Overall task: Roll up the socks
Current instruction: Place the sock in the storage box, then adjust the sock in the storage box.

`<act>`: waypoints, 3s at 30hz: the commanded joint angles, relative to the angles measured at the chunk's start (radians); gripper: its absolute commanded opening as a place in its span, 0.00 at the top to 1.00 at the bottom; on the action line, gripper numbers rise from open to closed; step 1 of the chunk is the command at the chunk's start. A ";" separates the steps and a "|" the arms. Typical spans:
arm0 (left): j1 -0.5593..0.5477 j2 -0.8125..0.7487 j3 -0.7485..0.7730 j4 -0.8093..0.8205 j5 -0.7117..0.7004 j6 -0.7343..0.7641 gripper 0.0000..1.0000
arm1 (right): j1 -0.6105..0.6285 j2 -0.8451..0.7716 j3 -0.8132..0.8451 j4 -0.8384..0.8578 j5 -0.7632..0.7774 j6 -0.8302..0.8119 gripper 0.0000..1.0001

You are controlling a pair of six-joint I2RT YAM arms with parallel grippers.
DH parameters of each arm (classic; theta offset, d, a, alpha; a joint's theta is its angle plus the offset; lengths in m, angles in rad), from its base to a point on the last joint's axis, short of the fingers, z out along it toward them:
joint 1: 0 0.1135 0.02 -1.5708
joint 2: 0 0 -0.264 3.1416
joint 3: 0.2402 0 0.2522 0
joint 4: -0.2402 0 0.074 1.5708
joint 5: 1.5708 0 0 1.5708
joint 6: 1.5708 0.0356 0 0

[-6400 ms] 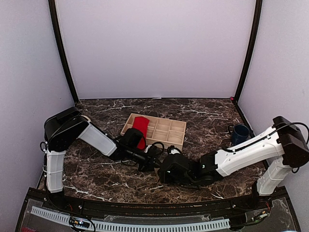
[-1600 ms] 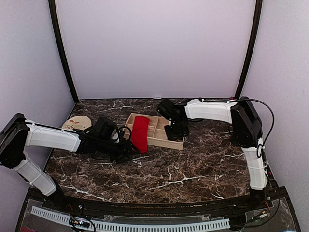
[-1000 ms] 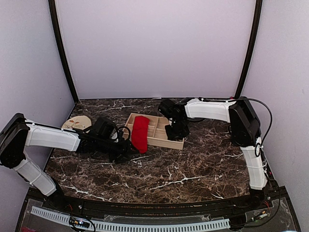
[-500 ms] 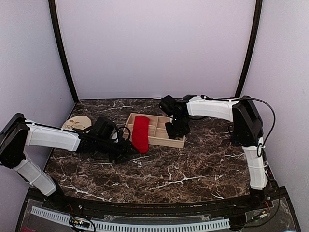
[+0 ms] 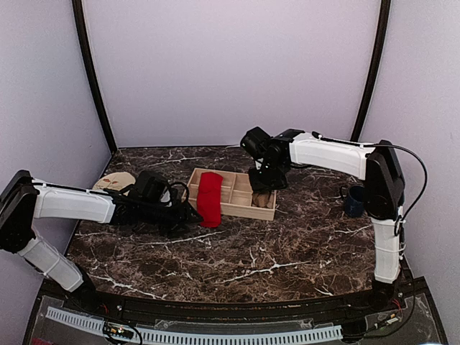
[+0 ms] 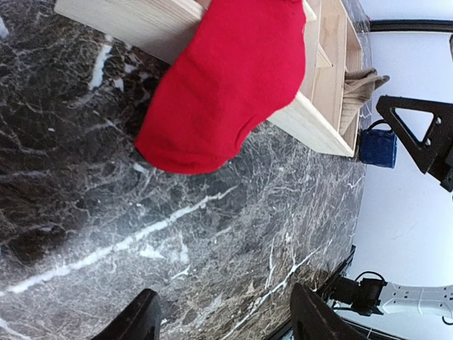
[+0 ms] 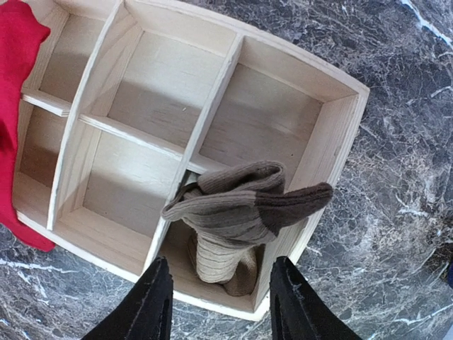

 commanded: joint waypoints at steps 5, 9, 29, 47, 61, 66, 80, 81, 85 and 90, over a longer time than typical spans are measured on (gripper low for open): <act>0.070 0.056 0.003 0.030 0.001 0.188 0.30 | 0.065 -0.113 0.015 0.020 0.092 0.021 0.55; 0.120 0.118 -0.002 0.099 0.038 0.278 0.30 | 0.098 -0.146 0.009 0.034 0.116 0.016 0.55; 0.138 0.388 0.056 0.381 0.129 0.496 0.28 | 0.147 -0.236 -0.082 0.065 0.138 -0.036 0.55; 0.139 0.458 0.082 0.450 0.213 0.454 0.77 | -0.034 -0.097 -0.110 0.170 0.062 -0.137 0.60; 0.138 0.450 0.072 0.489 0.244 0.430 0.89 | -0.051 -0.012 -0.089 0.197 -0.006 -0.202 0.55; 0.138 0.451 0.072 0.499 0.250 0.427 0.90 | -0.051 0.010 -0.079 0.196 -0.022 -0.214 0.53; 0.147 0.464 0.073 0.540 0.268 0.405 0.91 | -0.058 0.044 -0.067 0.176 -0.066 -0.268 0.58; 0.149 0.465 0.073 0.542 0.268 0.404 0.91 | -0.057 0.041 -0.071 0.179 -0.068 -0.270 0.60; 0.152 0.468 0.075 0.550 0.270 0.399 0.91 | -0.057 0.033 -0.083 0.182 -0.084 -0.281 0.66; 0.155 0.472 0.078 0.560 0.273 0.392 0.91 | -0.057 0.036 -0.083 0.166 -0.117 -0.294 0.71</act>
